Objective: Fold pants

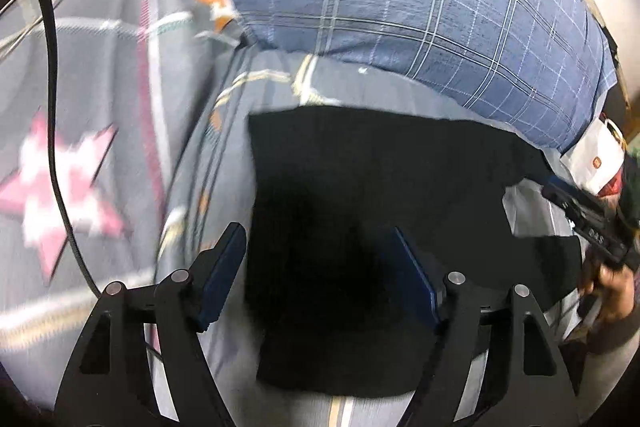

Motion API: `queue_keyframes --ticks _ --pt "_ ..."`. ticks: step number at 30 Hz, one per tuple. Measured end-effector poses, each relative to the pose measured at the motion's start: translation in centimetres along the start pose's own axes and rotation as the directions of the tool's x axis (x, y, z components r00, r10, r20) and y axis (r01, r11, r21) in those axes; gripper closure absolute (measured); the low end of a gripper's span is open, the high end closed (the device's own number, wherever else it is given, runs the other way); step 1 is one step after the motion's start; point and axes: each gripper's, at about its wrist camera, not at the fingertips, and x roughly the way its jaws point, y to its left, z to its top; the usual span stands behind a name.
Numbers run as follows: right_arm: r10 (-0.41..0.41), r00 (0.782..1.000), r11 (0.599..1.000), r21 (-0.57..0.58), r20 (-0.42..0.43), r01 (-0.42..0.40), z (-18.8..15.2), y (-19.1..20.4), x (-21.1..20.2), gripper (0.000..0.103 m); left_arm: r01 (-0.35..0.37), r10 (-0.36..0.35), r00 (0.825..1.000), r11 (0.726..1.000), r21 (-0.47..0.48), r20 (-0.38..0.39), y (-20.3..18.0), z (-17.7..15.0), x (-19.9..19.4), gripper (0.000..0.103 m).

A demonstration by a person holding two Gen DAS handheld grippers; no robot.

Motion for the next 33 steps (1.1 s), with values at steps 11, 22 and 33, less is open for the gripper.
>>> queue_keyframes --ticks 11,22,33 --pt "0.026 0.993 0.959 -0.278 -0.115 -0.058 6.3 0.4 8.1 0.055 0.014 -0.001 0.992 0.994 0.106 -0.125 -1.2 6.8 6.9 0.028" --pt "0.030 0.972 0.883 -0.450 -0.231 -0.134 8.0 0.1 12.0 0.041 0.034 0.038 0.979 0.938 0.345 -0.200 -3.7 10.0 11.7 0.028" --pt "0.125 0.928 0.884 -0.385 -0.350 -0.265 8.9 -1.2 15.3 0.047 0.153 -0.015 0.955 0.880 0.449 -0.297 -5.2 10.4 15.5 0.028"
